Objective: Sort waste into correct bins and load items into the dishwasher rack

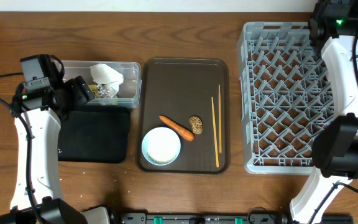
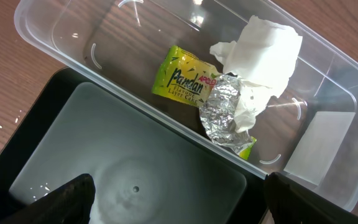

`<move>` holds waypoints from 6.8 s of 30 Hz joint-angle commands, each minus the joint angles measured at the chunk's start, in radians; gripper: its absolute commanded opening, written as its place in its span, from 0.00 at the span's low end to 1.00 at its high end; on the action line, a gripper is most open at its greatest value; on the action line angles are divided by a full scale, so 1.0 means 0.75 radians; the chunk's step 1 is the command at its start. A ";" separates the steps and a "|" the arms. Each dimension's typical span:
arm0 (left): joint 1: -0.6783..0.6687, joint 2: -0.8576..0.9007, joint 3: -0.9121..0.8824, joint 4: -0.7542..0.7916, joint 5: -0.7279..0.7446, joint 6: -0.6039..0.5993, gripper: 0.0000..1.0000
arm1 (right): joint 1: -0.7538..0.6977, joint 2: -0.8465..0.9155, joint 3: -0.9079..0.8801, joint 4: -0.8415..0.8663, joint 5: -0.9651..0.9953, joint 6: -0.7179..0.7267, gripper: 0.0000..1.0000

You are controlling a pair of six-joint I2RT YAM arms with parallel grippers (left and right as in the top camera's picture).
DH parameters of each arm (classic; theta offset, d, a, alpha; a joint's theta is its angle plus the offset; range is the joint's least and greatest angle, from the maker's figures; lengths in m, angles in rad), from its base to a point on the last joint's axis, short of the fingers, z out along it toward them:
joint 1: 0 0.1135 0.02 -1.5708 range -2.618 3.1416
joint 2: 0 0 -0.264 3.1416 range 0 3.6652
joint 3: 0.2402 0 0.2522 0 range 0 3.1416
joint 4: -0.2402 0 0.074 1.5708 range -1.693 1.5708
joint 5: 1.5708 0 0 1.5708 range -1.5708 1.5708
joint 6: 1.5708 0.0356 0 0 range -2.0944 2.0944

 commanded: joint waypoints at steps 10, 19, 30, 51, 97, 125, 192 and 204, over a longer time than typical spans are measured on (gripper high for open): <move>0.004 -0.010 0.007 -0.004 -0.012 0.007 0.88 | 0.006 -0.017 -0.031 -0.083 0.047 0.125 0.01; 0.004 -0.010 0.007 -0.004 -0.012 0.007 0.88 | 0.013 -0.017 -0.053 -0.099 0.046 0.253 0.01; 0.004 -0.010 0.007 -0.004 -0.012 0.007 0.88 | -0.055 -0.022 -0.049 -0.389 -0.368 0.634 0.02; 0.004 -0.010 0.007 -0.004 -0.011 0.007 0.88 | -0.632 -0.167 0.025 -0.486 -1.513 1.034 0.47; 0.004 -0.010 0.007 -0.004 -0.011 0.007 0.88 | -0.764 0.169 0.017 -0.290 -1.752 1.372 0.52; 0.004 -0.010 0.007 -0.004 -0.011 0.007 0.88 | -0.752 0.129 0.018 -0.187 -1.703 1.328 0.01; 0.004 -0.010 0.007 0.019 -0.011 -0.053 0.88 | 0.144 -0.040 -0.028 -0.113 -0.022 0.117 0.01; 0.004 -0.010 0.007 0.043 -0.012 -0.066 0.88 | 0.149 -0.039 -0.210 0.292 -0.048 -0.394 0.01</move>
